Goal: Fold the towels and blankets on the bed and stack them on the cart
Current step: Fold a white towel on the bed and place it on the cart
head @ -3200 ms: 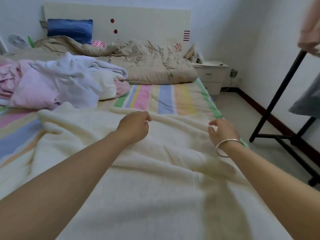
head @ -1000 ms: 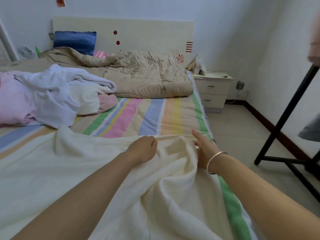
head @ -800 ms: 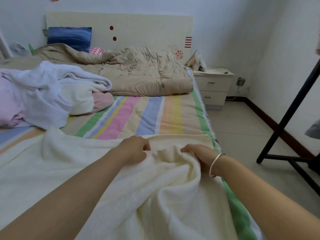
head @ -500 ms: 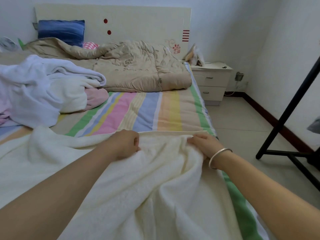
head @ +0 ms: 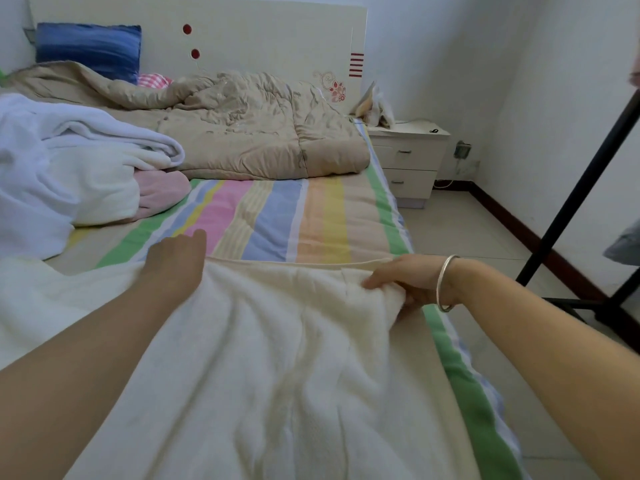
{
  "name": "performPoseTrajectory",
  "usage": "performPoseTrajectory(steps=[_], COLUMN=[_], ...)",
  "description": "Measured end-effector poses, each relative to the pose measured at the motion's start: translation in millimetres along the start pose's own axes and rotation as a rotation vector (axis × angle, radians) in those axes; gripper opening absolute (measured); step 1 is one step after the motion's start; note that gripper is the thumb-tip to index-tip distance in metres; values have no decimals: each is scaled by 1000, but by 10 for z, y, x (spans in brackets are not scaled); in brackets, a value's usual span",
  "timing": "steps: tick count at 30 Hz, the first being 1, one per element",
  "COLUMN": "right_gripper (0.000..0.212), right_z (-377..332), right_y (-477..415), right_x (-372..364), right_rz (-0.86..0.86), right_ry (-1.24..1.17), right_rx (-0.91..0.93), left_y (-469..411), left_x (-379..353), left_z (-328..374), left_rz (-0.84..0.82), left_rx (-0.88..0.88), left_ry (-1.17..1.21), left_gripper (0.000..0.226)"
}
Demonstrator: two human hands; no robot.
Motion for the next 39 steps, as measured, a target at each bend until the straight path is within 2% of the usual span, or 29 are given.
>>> performPoseTrajectory(steps=[4,6,9,11,13,16,21,24,31,36,37,39], right_gripper=[54,47,44,43,42,36,28,31,41,64,67,60], right_z=[61,131,204,218,201,160,156,198,286,360,374,356], right_y=[-188,-256,-271,-241,-233,-202,-312,-376,-547,-630,-632,-636], right_x=[293,313,315,350,366,371,440,559,632,687,671,654], right_rz=[422,486,501,543,601,727,614,609,548,581,585,613], right_ry=[234,123,24,10,96,198,49,8,-44,-146,-164,-139], right_rx=[52,60,65,70,77,68,55,29,-18,-95,-103,-77], left_y=[60,60,1,-27,-27,-31,-54,-70,-153,-131,-107,-53], left_x=[-103,-54,-212,-264,-321,-322,-177,-77,-191,-136,-130,-89], left_z=[74,102,40,-78,-186,-243,-149,-72,27,97,146,268], left_rz=[151,191,-22,-143,-185,-199,31,136,39,216,232,254], left_rx=[-146,-158,-77,-3,39,61,56,18,-20,-47,-81,-145], left_ry=[-64,-105,-82,69,232,300,285,265,181,59,23,-53], left_gripper=[37,37,12,11,13,14,15,16,24,21,20,34])
Point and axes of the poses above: each hand's wrist, its own y-axis away from the middle knuckle, its own x-axis out of the back of the hand, z = x × y, the point moved 8 cm from there along -y, towards the middle knuckle, and after that the axes turned 10 degrees about -x, right-handed, at the moved point
